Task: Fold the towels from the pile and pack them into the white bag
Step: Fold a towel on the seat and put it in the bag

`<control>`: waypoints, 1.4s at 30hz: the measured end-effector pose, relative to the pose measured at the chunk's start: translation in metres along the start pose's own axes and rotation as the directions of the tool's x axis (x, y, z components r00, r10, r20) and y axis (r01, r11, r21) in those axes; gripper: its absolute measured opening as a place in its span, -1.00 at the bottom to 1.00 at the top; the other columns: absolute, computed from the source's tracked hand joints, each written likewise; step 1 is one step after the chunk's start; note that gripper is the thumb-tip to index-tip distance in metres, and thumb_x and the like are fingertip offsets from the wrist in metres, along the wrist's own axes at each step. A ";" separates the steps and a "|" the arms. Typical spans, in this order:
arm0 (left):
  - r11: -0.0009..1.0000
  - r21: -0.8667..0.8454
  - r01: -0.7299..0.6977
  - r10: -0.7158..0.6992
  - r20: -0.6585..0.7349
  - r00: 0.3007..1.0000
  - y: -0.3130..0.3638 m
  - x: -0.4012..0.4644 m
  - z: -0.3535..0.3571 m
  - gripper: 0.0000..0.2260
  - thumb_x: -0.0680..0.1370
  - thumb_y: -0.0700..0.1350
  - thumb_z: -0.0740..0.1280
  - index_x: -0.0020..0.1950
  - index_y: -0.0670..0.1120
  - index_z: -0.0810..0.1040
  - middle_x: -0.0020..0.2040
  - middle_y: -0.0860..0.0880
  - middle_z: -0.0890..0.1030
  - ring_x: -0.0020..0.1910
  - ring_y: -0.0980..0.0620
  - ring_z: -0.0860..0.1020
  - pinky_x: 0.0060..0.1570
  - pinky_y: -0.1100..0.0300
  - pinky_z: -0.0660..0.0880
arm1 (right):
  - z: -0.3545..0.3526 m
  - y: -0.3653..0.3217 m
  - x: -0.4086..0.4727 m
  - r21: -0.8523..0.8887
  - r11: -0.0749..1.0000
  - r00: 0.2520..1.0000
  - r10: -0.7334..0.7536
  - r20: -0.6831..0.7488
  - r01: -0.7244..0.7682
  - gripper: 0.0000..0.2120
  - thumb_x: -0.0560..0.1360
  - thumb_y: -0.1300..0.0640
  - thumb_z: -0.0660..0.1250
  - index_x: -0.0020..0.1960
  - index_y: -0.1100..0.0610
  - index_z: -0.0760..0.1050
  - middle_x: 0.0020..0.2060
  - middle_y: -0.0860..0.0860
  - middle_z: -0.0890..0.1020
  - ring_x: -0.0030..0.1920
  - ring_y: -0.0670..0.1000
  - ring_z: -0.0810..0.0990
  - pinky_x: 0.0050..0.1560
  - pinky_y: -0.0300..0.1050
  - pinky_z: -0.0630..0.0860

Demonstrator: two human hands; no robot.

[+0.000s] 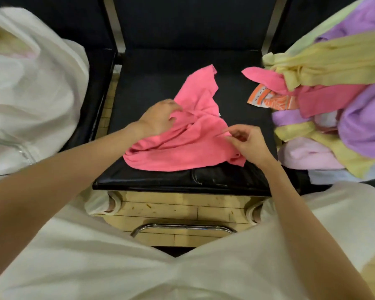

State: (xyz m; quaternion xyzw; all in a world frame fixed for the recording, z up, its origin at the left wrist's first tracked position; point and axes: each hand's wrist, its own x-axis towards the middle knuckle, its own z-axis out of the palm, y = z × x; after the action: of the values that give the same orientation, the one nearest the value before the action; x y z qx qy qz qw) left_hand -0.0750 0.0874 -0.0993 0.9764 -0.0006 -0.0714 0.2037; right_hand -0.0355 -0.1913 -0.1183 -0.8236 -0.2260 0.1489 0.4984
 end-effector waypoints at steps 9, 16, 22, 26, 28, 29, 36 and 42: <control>0.981 0.095 -0.168 0.163 0.055 0.985 0.026 0.059 0.024 -0.76 0.49 -0.20 0.35 0.15 -0.13 0.62 0.10 -0.14 0.60 0.15 -0.14 0.50 0.11 0.10 0.36 | -0.001 -0.002 -0.003 0.015 1.000 0.999 -0.021 -0.036 0.022 -0.88 0.42 0.31 0.44 -0.11 0.12 0.66 -0.20 -0.03 0.67 -0.18 0.06 0.60 -0.10 -0.08 0.54; 0.956 -0.259 0.137 -0.166 -0.093 0.982 0.031 0.074 0.025 -0.85 0.52 -0.28 0.28 -0.03 -0.20 0.64 -0.09 -0.07 0.63 -0.10 0.02 0.55 -0.04 0.25 0.40 | -0.005 -0.005 -0.002 0.021 0.999 0.996 -0.039 -0.076 0.040 -0.90 0.41 0.30 0.45 -0.10 0.16 0.66 -0.20 -0.04 0.66 -0.18 0.03 0.61 -0.11 -0.08 0.55; 0.696 -0.651 0.302 -0.378 0.025 0.925 0.054 0.066 0.009 -0.71 0.60 -0.10 0.28 -0.32 -0.09 0.43 -0.37 0.01 0.37 -0.43 0.15 0.30 -0.44 0.28 0.25 | 0.000 -0.007 -0.002 -0.067 0.997 0.980 -0.054 -0.190 0.042 -0.84 0.39 0.36 0.39 -0.10 0.17 0.64 -0.16 0.00 0.68 -0.14 -0.03 0.64 -0.04 -0.08 0.57; 0.817 -0.515 0.260 -0.292 0.019 0.956 0.057 0.053 0.013 -0.88 0.59 -0.19 0.29 0.07 -0.18 0.57 -0.08 -0.06 0.55 -0.21 0.18 0.47 -0.25 0.37 0.37 | 0.004 -0.008 -0.005 -0.135 0.991 0.970 -0.050 -0.238 0.017 -0.84 0.39 0.34 0.38 -0.09 0.15 0.64 -0.18 -0.01 0.69 -0.18 -0.04 0.64 -0.07 -0.14 0.56; 0.824 -0.506 0.255 -0.276 0.035 0.961 0.059 0.046 0.016 -0.91 0.59 -0.21 0.27 -0.04 -0.12 0.57 -0.23 -0.01 0.53 -0.41 0.26 0.43 -0.35 0.41 0.34 | 0.005 -0.011 -0.007 -0.118 0.993 0.972 -0.032 -0.232 0.004 -0.85 0.40 0.36 0.37 -0.10 0.17 0.62 -0.22 0.00 0.67 -0.24 -0.06 0.61 -0.10 -0.24 0.54; 0.824 -0.505 0.258 -0.275 0.042 0.961 0.061 0.042 0.016 -0.89 0.59 -0.20 0.27 -0.10 -0.09 0.55 -0.28 0.02 0.50 -0.44 0.24 0.40 -0.40 0.42 0.31 | 0.005 -0.013 -0.008 -0.092 0.996 0.975 -0.021 -0.222 0.000 -0.87 0.41 0.36 0.37 -0.11 0.18 0.60 -0.24 -0.02 0.65 -0.27 -0.09 0.59 -0.14 -0.30 0.52; 0.882 -0.441 0.164 -0.187 -0.009 0.982 0.075 0.016 0.034 -0.92 0.57 -0.24 0.31 -0.07 -0.20 0.59 -0.18 0.03 0.58 -0.18 0.15 0.50 -0.14 0.47 0.37 | 0.008 -0.014 -0.010 -0.031 0.999 0.987 0.032 -0.159 -0.037 -0.94 0.44 0.28 0.43 -0.14 0.20 0.56 -0.18 0.01 0.59 -0.21 -0.06 0.59 -0.18 -0.44 0.47; 0.977 -0.207 0.056 -0.035 0.101 0.994 0.063 0.009 0.036 -0.89 0.48 -0.20 0.44 -0.01 -0.13 0.63 -0.07 0.02 0.65 -0.10 0.12 0.56 -0.02 0.36 0.42 | 0.003 -0.007 -0.011 -0.094 0.994 0.996 0.062 0.057 -0.056 -0.96 0.42 0.27 0.46 -0.16 0.20 0.60 -0.29 -0.07 0.59 -0.38 -0.25 0.54 -0.31 -0.46 0.41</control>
State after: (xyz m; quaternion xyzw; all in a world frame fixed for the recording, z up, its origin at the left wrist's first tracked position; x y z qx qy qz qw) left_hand -0.0693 0.0153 -0.1079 0.9446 0.0193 -0.1229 0.3037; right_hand -0.0480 -0.1926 -0.1135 -0.8473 -0.2229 0.1773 0.4483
